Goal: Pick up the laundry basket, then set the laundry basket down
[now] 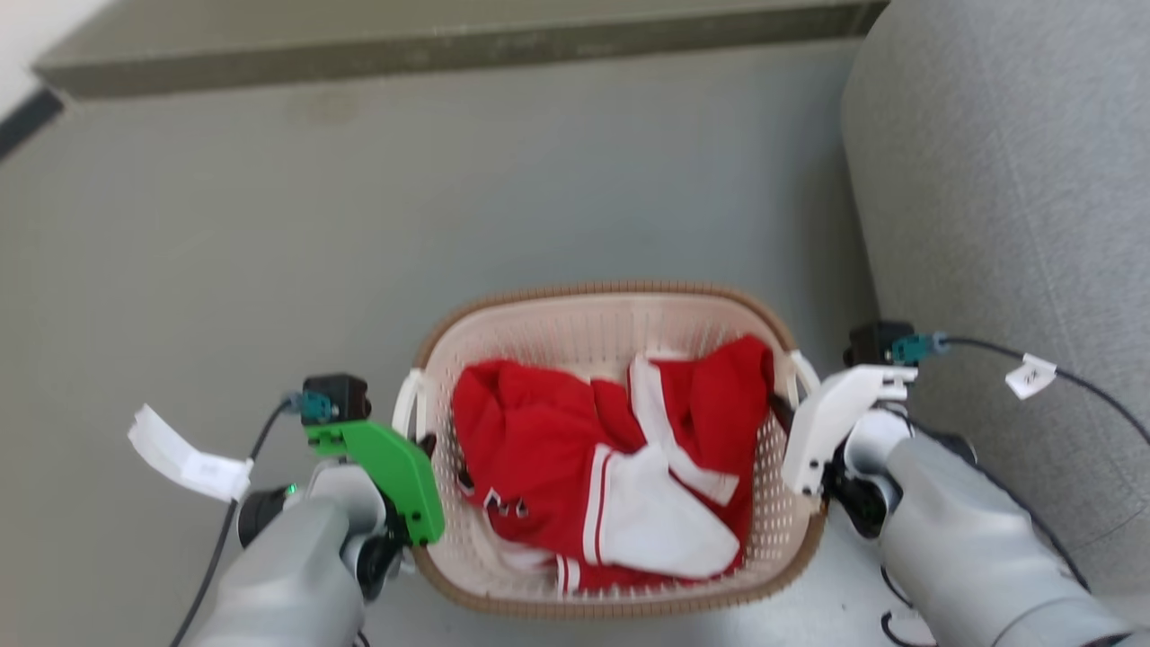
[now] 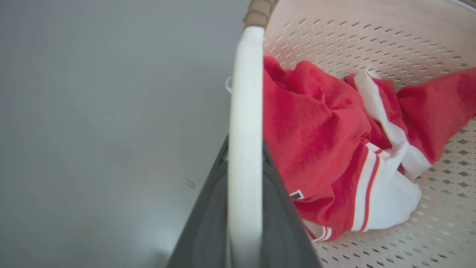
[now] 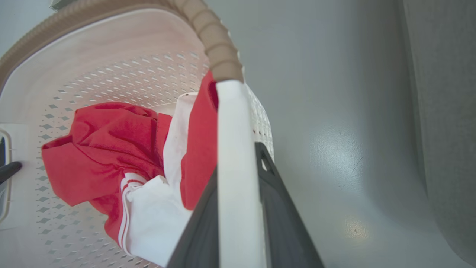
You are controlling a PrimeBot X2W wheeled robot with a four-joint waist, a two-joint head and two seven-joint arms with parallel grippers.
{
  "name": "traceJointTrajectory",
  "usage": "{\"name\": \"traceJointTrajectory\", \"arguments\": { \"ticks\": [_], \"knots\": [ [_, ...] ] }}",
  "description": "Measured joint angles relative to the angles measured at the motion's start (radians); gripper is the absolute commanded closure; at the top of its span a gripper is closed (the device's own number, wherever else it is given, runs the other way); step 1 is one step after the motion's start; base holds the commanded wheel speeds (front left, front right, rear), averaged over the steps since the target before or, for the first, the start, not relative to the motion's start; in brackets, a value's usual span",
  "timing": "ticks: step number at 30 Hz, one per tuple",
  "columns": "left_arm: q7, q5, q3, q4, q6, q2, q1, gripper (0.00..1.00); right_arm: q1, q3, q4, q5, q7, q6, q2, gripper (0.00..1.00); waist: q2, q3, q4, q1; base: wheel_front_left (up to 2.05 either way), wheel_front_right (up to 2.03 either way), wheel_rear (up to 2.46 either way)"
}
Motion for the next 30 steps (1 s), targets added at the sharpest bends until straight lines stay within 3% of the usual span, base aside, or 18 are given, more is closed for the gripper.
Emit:
{"name": "traceJointTrajectory", "arguments": {
  "ticks": [15,30],
  "knots": [
    [0.067,-0.058,-0.028,0.01,-0.001,0.001,0.117,1.0,0.118,0.071,-0.014,0.069,0.092,-0.008,-0.002,1.0,0.0,-0.189,-0.004,0.0,0.0,0.0,0.0],
    [0.067,-0.076,-0.04,0.01,-0.001,0.001,0.117,1.0,0.117,0.096,-0.017,0.092,0.101,-0.008,-0.005,1.0,0.0,-0.22,-0.011,0.0,0.0,0.0,0.0]
  ]
}}
